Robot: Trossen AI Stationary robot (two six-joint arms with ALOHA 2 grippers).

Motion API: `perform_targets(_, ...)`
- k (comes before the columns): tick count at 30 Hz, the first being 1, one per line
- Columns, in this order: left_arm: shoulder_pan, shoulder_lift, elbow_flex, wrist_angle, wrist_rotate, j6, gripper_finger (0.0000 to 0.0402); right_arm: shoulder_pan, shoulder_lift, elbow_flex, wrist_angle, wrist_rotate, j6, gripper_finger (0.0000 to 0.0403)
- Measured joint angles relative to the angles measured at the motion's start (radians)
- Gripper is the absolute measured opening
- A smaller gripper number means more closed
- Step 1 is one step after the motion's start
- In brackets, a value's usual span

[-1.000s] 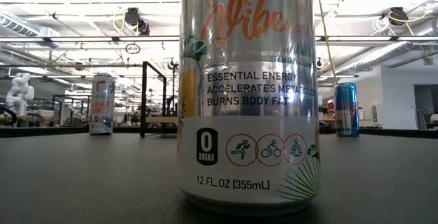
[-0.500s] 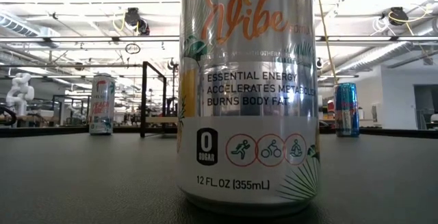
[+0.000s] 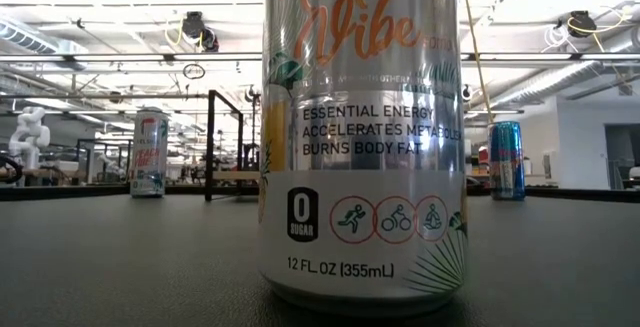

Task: Place canned beverage on shelf
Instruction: Put the right white yellow soda can on the shelf

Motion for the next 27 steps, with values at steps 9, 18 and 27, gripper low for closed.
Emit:
perform_targets(9,0.048,-0.002,0.000,0.060,0.047,-0.047,0.0247,-0.070,-0.116,-0.158,0.233,-0.032,-0.002,0.0395)
perform_targets(18,0.064,-0.003,0.000,0.152,0.126,-0.073,0.0247,-0.132,-0.205,-0.417,0.613,-0.135,0.021,0.0393)
perform_targets(27,0.091,-0.004,0.000,0.144,0.127,-0.092,0.0247,-0.147,-0.199,-0.419,0.621,-0.134,-0.026,0.0303)
